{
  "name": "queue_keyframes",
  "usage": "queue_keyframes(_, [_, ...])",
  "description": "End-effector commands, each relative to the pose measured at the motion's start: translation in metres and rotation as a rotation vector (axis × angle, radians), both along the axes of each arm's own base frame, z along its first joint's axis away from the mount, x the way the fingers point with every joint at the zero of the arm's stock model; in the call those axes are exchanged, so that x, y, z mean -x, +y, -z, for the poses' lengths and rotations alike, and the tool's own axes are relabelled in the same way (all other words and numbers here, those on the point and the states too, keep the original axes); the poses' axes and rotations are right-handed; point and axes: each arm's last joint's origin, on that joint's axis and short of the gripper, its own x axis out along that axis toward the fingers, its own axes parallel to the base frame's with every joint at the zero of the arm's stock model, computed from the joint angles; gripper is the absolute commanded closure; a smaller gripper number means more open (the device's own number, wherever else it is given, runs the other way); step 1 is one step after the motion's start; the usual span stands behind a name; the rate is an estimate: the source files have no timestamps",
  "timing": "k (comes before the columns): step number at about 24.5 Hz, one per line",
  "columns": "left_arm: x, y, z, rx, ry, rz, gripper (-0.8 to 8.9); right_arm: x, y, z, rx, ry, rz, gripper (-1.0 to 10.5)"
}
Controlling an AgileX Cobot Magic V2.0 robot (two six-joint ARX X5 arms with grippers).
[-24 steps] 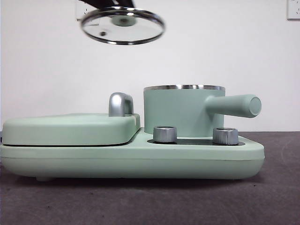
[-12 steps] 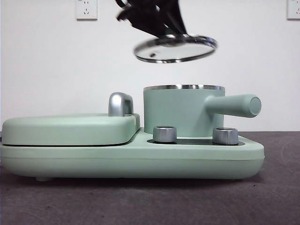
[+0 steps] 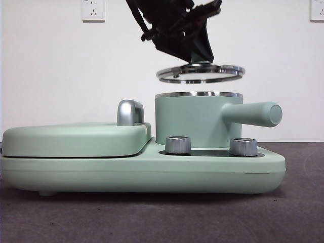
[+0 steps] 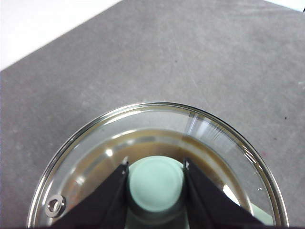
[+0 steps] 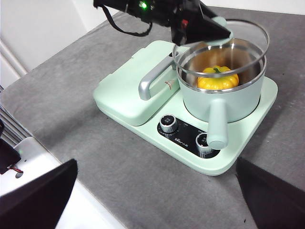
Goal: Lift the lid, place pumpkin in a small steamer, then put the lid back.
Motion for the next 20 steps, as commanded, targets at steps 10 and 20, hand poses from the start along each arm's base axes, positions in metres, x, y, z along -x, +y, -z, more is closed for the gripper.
queue_keyframes(10, [-0.014,-0.017,0.025,-0.024,0.007,0.015,7.99,0.000,0.000,-0.003,-0.015,-0.006,-0.001,4.1])
queue_keyframes(20, [-0.015,-0.015,0.030,-0.006,0.080,-0.028,7.99,0.000,0.000,-0.003,-0.021,-0.001,0.002,4.1])
